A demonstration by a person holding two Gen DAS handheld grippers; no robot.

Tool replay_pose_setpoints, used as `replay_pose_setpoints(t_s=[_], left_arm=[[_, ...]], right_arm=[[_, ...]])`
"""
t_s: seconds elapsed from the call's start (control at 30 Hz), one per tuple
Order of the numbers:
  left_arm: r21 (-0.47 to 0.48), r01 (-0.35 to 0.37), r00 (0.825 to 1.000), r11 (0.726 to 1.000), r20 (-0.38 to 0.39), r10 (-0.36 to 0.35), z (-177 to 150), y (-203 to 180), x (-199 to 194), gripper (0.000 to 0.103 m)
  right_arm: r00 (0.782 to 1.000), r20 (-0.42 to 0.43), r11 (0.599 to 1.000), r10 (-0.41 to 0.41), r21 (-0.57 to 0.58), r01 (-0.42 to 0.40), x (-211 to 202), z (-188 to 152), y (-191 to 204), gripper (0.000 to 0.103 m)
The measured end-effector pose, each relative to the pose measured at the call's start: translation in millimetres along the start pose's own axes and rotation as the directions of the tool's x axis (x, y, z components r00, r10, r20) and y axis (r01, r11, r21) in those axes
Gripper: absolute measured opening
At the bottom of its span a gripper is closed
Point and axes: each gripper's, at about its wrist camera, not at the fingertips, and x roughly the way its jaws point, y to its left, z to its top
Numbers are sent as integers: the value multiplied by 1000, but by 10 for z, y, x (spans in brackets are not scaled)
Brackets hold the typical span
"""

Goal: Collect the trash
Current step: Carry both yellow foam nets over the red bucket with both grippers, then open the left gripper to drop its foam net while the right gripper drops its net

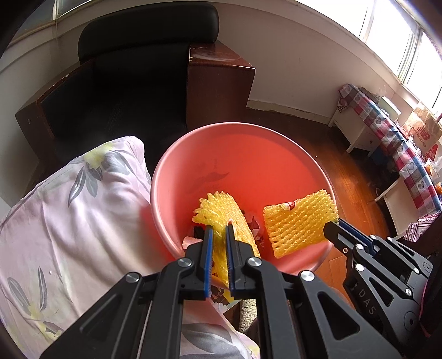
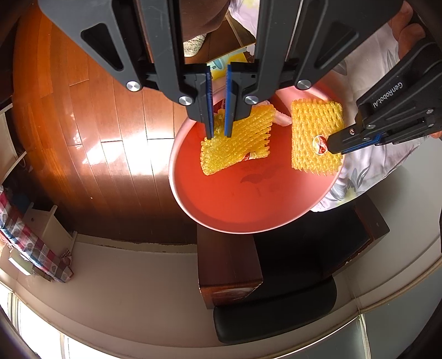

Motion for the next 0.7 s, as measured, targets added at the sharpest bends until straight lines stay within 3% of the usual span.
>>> replay_pose_setpoints(t_s=[0.7], left_arm=[[-4, -18, 998, 1000, -57, 17, -2, -11, 239, 9]], right_arm=[[999, -40, 1000, 6, -8, -7, 110, -44, 45, 7]])
